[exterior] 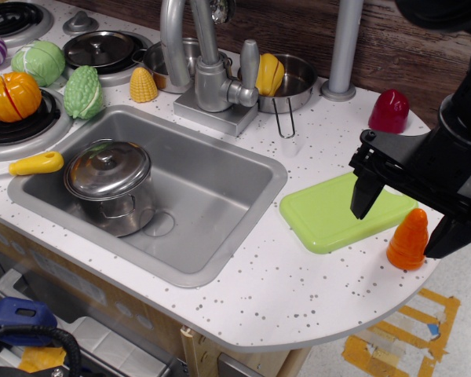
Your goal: Put carrot on cutting board
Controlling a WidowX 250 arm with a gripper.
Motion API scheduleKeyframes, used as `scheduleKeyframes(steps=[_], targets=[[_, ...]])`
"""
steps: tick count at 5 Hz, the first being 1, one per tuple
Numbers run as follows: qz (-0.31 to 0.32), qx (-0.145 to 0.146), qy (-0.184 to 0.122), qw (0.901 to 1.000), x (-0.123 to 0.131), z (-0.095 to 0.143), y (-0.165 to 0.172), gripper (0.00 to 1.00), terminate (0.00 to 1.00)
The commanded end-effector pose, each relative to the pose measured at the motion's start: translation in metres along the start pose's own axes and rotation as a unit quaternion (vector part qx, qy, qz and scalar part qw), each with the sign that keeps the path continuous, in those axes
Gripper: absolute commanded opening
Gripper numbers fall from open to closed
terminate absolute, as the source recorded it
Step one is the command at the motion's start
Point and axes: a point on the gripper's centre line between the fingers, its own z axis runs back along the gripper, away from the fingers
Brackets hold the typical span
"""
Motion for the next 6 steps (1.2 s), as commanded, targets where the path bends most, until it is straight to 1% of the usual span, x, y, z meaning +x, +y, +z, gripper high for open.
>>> scheduleKeyframes(steps=[1, 2, 3, 5, 6], targets=[[0.0, 0.0, 0.0, 1.0, 0.0, 0.0, 0.0, 1.0, 0.0], [-0.014, 0.011, -0.01, 0.9998, 0.015, -0.001, 0.001, 1.0, 0.0], [-0.026, 0.014, -0.018, 0.9994, 0.031, -0.005, 0.003, 1.0, 0.0], [-0.021, 0.0, -0.049, 0.9986, 0.05, -0.025, -0.003, 1.0, 0.0], [-0.014, -0.02, -0.065, 0.9976, 0.055, -0.038, -0.011, 1.0, 0.0]])
